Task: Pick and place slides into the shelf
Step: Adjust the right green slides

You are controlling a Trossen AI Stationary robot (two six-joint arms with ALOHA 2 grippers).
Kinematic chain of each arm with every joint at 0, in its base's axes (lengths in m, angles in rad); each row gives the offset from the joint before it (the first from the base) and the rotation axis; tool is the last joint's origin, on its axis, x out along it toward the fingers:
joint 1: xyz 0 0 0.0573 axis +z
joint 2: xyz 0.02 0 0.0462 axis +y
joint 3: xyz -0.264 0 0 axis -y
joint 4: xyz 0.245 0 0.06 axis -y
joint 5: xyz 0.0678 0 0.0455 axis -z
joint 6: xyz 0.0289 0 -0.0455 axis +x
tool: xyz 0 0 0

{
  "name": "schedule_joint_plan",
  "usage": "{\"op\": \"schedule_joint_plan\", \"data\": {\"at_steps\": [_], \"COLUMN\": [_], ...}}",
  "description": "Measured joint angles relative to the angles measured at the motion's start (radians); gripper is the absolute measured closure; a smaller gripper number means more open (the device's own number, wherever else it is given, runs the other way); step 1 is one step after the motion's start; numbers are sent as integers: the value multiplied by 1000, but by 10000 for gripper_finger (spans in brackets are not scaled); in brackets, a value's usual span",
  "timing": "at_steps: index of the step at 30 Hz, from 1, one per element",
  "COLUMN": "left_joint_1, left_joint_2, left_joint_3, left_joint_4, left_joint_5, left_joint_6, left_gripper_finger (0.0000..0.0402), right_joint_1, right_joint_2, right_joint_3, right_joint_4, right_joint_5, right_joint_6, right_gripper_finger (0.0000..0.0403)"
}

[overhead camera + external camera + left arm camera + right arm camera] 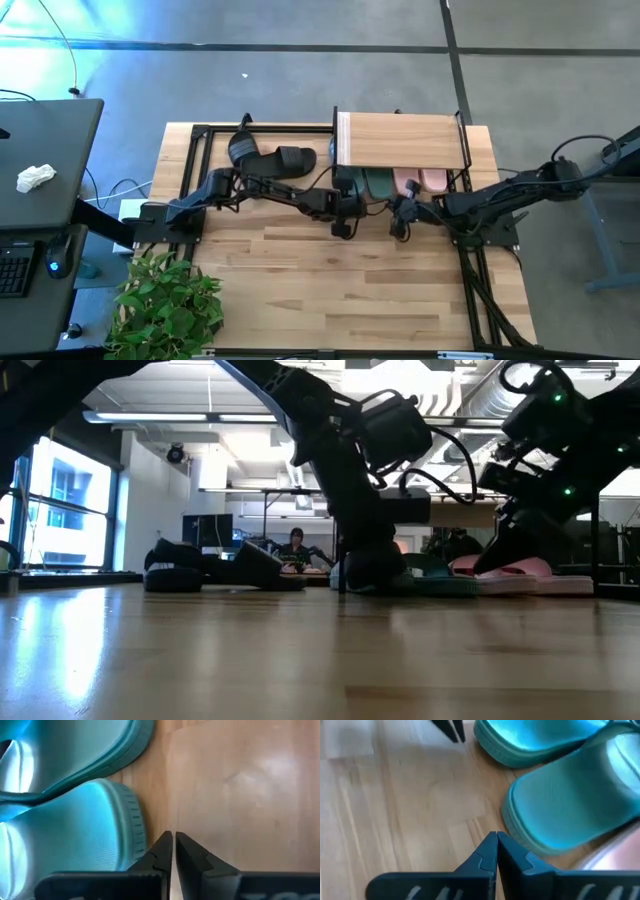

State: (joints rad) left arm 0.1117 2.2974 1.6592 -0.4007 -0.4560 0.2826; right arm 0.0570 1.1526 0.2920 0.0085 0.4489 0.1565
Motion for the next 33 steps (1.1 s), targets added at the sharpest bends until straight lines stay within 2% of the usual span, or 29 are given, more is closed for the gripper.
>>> {"op": "schedule_joint_plan", "data": {"at_steps": [6,11,16,26,33], "left_joint_1": [-46,-87,-122,-147,-147], "left_joint_2": [-21,-80,-139,-188,-188], "left_joint_3": [0,0,6,9,8], "left_joint_4": [-20,-68,-97,-188,-235], "left_joint_5": [-10,-32,-42,-63,-72], "left_joint_6": [1,6,30,49,27], "left_gripper_finger": [392,396,397,397,401], "right_joint_1": [-57,-80,-110,-149,-181], "right_joint_2": [0,1,54,188,208], "right_joint_3": [0,0,2,2,2], "right_joint_4": [18,26,44,174,237], "right_joint_5": [-89,-114,-162,-119,-117], "right_joint_6": [-44,-70,-90,-130,-126], "right_gripper_finger": [403,403,403,403,403]}}
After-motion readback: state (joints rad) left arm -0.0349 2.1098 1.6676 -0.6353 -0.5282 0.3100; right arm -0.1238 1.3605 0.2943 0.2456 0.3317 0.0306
